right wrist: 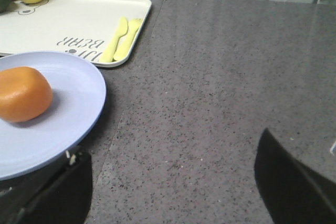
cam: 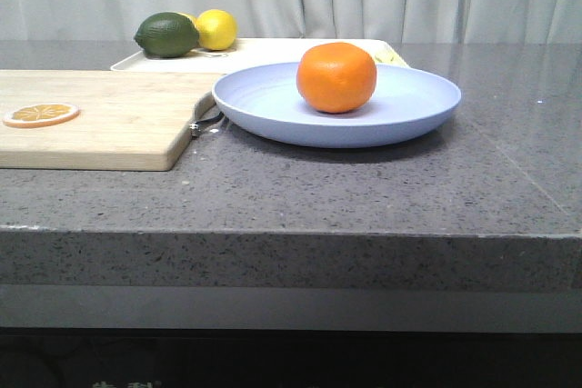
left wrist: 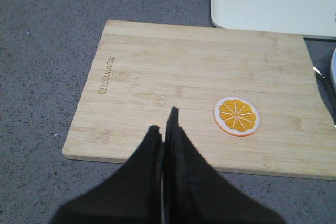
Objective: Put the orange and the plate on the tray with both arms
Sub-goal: 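Open the left gripper and raise it away from the orange, then move the right gripper down to grip the blue plate's rim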
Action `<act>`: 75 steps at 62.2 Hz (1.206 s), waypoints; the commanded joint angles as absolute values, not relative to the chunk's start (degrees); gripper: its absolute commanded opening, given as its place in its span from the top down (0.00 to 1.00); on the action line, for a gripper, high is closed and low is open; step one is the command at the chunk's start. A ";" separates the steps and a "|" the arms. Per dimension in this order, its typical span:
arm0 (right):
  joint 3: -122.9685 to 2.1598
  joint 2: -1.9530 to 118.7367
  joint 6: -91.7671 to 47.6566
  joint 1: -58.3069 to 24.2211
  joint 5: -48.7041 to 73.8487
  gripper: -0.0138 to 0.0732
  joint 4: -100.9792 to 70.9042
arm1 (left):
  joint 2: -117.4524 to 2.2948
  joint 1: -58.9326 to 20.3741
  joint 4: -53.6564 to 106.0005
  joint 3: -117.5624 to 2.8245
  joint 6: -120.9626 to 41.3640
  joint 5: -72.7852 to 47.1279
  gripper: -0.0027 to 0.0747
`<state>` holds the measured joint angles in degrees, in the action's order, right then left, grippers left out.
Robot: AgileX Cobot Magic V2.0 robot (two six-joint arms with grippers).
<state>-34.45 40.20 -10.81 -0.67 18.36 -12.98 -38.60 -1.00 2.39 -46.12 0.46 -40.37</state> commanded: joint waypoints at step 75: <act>-82.17 100.67 -10.92 -8.80 34.09 0.12 -27.22 | -8.61 -1.00 3.36 -25.95 0.90 -26.14 0.99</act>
<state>-79.04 101.69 -10.81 -8.96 35.04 -25.68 -7.85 -1.00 2.75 -24.50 0.46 -30.95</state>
